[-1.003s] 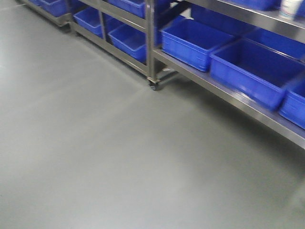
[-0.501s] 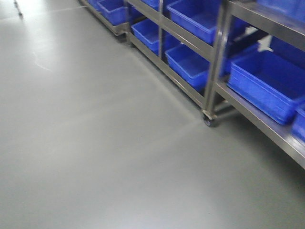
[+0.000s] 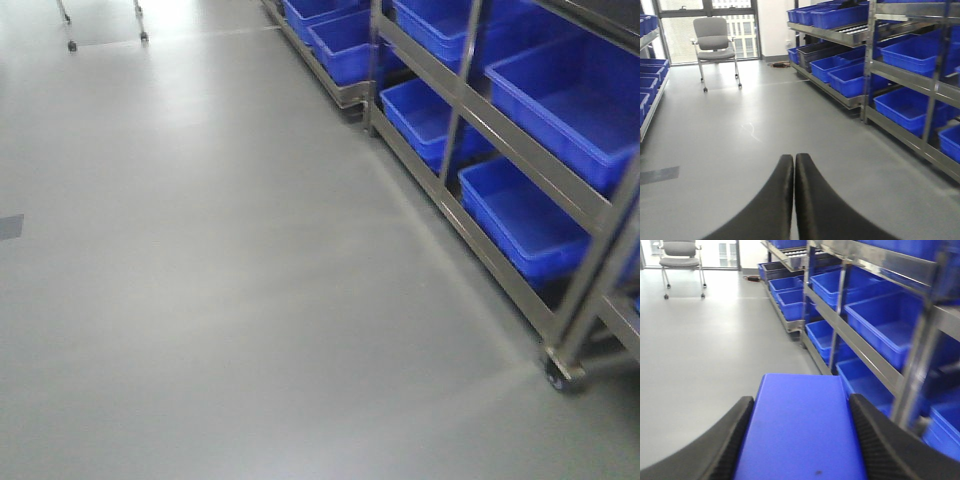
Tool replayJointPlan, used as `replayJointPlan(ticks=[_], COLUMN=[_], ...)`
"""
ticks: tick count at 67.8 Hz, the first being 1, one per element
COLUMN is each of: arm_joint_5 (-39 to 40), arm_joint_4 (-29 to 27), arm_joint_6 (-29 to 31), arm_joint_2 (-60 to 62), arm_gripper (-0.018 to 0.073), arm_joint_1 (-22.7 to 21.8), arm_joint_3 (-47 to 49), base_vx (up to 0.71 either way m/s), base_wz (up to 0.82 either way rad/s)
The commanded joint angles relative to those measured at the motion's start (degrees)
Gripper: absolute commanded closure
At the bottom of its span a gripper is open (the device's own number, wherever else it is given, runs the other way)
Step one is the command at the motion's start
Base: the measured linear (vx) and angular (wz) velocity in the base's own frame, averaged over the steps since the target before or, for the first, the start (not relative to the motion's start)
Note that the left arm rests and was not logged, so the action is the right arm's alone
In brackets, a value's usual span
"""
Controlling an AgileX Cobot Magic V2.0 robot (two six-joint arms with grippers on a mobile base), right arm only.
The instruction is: Pour parts from conveyor to right shelf
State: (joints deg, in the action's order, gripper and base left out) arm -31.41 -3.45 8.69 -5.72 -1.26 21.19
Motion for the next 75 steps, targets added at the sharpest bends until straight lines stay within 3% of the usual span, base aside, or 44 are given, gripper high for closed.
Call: replayJointPlan(ticks=[1, 75], arm_joint_5=[4.7, 4.7], arm_joint_4=[0.11, 0.11], arm_joint_6=[-0.09, -0.09], arm_joint_2=[-0.65, -0.65], arm_gripper=[0.0565, 0.0565], arm_joint_1=[-0.32, -0.32], arm_joint_3=[1.6, 1.6], base_vx=[0.74, 0.71], base_wz=[0.28, 0.2])
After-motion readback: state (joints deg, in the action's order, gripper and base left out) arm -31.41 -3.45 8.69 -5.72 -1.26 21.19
